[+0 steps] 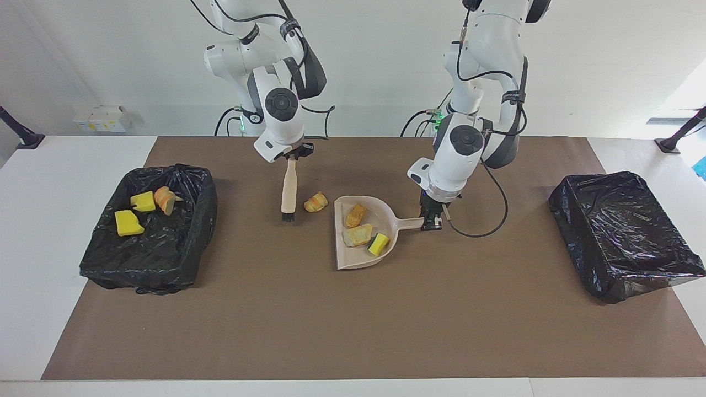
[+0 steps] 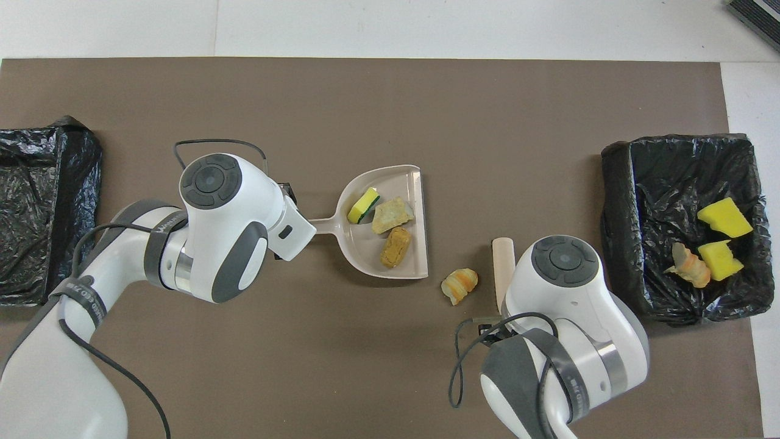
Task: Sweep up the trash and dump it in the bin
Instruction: 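Sweep the food scraps into the dustpan with the right gripper's brush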
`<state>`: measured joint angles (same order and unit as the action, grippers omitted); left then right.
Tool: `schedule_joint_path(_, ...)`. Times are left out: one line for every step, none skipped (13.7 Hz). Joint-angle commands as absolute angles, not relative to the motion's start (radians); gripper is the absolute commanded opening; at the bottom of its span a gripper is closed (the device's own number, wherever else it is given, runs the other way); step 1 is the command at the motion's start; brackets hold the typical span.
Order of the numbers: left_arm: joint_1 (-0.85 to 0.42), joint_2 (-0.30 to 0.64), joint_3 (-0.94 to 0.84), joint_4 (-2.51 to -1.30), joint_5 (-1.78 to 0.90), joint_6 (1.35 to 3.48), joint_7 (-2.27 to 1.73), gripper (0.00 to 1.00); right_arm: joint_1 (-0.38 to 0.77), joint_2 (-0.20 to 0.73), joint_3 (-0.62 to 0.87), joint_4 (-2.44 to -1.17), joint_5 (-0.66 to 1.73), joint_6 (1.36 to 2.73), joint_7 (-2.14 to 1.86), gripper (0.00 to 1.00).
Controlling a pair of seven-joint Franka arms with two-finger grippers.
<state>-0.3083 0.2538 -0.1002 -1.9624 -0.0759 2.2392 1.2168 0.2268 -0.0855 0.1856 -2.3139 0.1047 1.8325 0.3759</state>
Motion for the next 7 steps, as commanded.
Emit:
schedule_joint_path(-0.191,0.238,-0.104,-1.956,-0.193,2.249,1.433,0.00,0.209,-0.110,0.193,-2.385,0.219,1.907,0.260,0.00)
schedule_joint_path(-0.169,0.242,-0.101,-1.954,-0.227,2.250,1.506,0.00,0.209,-0.110,0.193,-2.394,0.230,1.922,0.249,0.00)
schedule_joint_path(-0.134,0.235,-0.103,-1.951,-0.230,2.223,1.546,0.00,0.209,-0.103,0.195,-2.402,0.238,1.934,0.250,0.00)
schedule_joint_path(-0.126,0.218,-0.101,-1.944,-0.223,2.185,1.558,0.00,0.221,-0.089,0.195,-2.402,0.288,1.948,0.250,0.00)
schedule_joint_path(-0.136,0.197,-0.098,-1.931,-0.213,2.139,1.555,0.00,0.224,-0.084,0.195,-2.402,0.329,1.972,0.249,0.00)
schedule_joint_path(-0.144,0.183,-0.097,-1.936,-0.195,2.122,1.546,0.00,0.233,-0.078,0.195,-2.399,0.357,1.992,0.249,0.00)
schedule_joint_path(-0.179,0.180,-0.098,-1.943,-0.139,2.128,1.523,0.00,0.247,-0.077,0.195,-2.398,0.394,2.008,0.244,0.00)
